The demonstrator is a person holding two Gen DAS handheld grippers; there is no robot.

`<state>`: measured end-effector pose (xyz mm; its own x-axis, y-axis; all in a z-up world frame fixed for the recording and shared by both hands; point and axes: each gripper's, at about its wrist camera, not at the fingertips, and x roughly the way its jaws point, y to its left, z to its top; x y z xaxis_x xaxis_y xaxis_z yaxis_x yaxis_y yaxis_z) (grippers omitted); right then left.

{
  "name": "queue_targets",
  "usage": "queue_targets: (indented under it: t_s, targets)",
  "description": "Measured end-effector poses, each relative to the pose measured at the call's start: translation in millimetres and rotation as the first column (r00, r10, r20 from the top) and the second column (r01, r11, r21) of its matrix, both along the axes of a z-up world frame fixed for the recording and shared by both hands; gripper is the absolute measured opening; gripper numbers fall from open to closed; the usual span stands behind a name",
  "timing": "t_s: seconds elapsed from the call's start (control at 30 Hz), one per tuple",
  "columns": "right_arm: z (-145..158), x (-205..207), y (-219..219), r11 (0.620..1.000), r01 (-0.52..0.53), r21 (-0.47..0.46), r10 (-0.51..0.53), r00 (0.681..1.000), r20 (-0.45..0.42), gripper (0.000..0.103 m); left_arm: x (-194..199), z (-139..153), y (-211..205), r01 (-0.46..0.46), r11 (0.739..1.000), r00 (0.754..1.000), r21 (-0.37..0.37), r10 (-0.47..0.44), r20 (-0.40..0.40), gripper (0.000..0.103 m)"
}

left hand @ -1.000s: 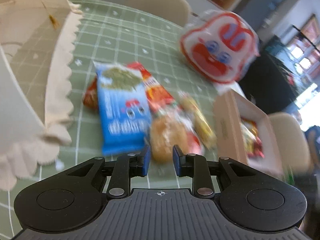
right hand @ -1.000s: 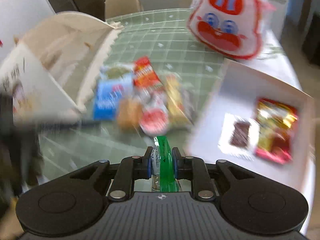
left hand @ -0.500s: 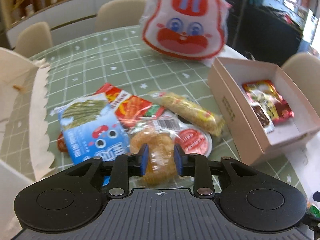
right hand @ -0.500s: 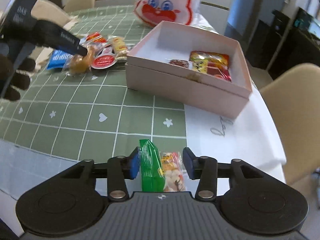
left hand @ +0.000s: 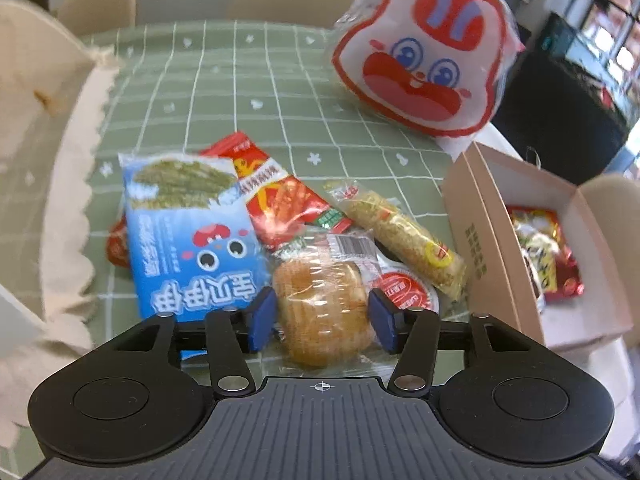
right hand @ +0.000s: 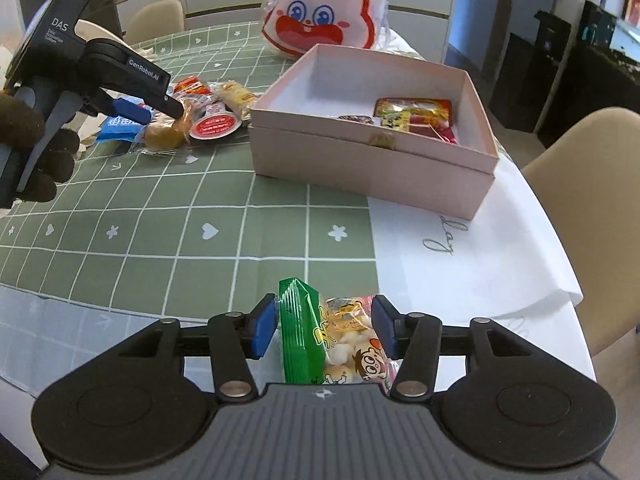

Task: Organize snacks
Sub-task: 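Grasp the clear-wrapped bread cake with the left tool while the right tool holds the green packet, then carry the bread cake into the pink box while the right tool drops the green packet in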

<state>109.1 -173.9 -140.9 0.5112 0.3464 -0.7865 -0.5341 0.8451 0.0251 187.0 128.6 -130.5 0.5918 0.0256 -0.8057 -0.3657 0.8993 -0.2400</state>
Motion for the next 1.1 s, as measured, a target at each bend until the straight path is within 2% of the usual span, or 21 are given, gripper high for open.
queue_targets:
  t_s: [0.1, 0.13, 0.33, 0.43, 0.57, 0.7, 0.9, 1.03, 1.1]
  targets:
    - [-1.2, -1.5, -4.9, 1.0, -0.002, 0.008, 0.002, 1.0, -0.004, 0.054, 2.4, -6.4, 11.0, -0.035, 0.997, 0.999, -0.074, 0.034, -0.017, 0.072]
    - [-1.4, -2.1, -6.0, 1.0, -0.005, 0.009, 0.005, 1.0, -0.004, 0.054, 3.4, -7.6, 12.0, -0.038, 0.996, 0.999, -0.083, 0.036, -0.023, 0.073]
    - [-5.1, -1.8, -7.2, 1.0, -0.027, 0.01, 0.027, 1.0, 0.001, 0.061, 12.3, -11.7, -3.2, 0.016, 0.999, 0.999, -0.036, -0.018, -0.049, 0.081]
    - [-6.0, -1.9, -6.1, 0.999, -0.041, 0.018, 0.041, 0.999, 0.011, 0.061, 13.8, -16.4, -11.2, 0.047, 0.998, 0.996, -0.031, -0.05, -0.08, 0.08]
    - [-4.7, -2.6, -4.9, 0.998, -0.056, 0.029, 0.055, 0.998, 0.027, 0.061, 1.3, -9.1, -20.5, 0.067, 0.998, 0.996, 0.007, -0.067, -0.061, 0.071]
    - [-2.8, -3.4, -4.1, 0.998, -0.064, 0.024, 0.063, 0.996, 0.064, 0.061, -31.3, 6.9, -33.1, 0.107, 0.994, 0.994, -0.035, -0.108, -0.029, 0.069]
    - [0.7, -19.5, -3.0, 0.995, -0.099, -0.02, 0.101, 0.985, 0.141, 0.065, -94.9, 15.3, -72.8, 0.229, 0.968, 0.973, -0.105, -0.232, -0.02, 0.068]
    - [1.6, -26.6, -9.2, 0.996, -0.07, -0.047, 0.075, 0.989, 0.128, 0.065, -114.4, 8.1, -89.7, 0.224, 0.97, 0.972, -0.095, -0.229, -0.046, 0.068]
    - [1.2, -27.1, -13.4, 0.994, -0.074, -0.075, 0.08, 0.993, 0.086, 0.065, -116.2, 4.0, -91.7, 0.236, 0.966, 0.969, -0.109, -0.242, -0.048, 0.067]
